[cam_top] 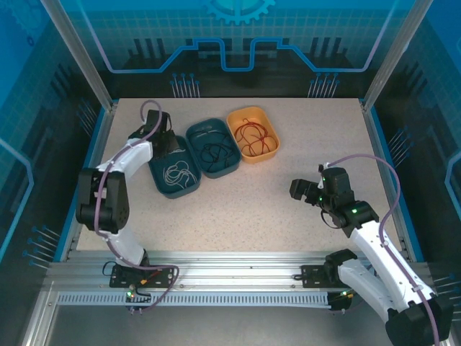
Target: Untangle the cables
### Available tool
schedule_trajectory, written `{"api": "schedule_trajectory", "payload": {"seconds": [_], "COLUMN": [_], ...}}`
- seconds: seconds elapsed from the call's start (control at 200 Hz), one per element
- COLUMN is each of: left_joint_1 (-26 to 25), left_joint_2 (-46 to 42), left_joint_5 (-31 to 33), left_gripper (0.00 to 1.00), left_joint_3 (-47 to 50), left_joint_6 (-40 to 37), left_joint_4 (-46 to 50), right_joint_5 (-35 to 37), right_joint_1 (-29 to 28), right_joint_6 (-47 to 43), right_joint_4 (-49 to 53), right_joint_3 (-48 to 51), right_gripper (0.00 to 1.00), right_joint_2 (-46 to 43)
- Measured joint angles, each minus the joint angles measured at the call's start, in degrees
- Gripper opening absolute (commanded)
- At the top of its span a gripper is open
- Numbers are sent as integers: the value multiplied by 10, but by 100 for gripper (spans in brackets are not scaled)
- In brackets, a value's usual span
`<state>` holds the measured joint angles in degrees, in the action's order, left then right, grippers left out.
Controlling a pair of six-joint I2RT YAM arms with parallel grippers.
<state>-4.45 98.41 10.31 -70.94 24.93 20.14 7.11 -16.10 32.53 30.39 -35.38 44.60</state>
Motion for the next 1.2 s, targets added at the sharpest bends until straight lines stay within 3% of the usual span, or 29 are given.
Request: {"api": "schedule_trajectory", "payload": {"seconds": [0.265, 0.48, 0.861, 1.071, 1.201], "left_joint_1": [-26, -35, -16, -17, -18], "left_joint_2": [-76, -133, -127, -162, -233], "left_joint_5": [16, 42, 64, 64, 64], "left_gripper": [0, 0, 0, 0, 0], "left_joint_3": [3, 9, -34, -42, 4], "left_joint_6": [-31, -98, -189, -188, -156], "left_joint_4": [2, -40, -122, -72, -38], "right_joint_5": [0, 0, 0, 0, 0], "right_joint_1": [0, 0, 0, 0, 0], "right_joint_6": [0, 0, 0, 0, 0], "right_joint_4": [0, 0, 3, 6, 4], "right_joint_3": [0, 5, 9, 9, 9], "right_gripper": [100, 100, 100, 100, 100], "right_joint_2": [-9, -15, -40, -39, -26]}}
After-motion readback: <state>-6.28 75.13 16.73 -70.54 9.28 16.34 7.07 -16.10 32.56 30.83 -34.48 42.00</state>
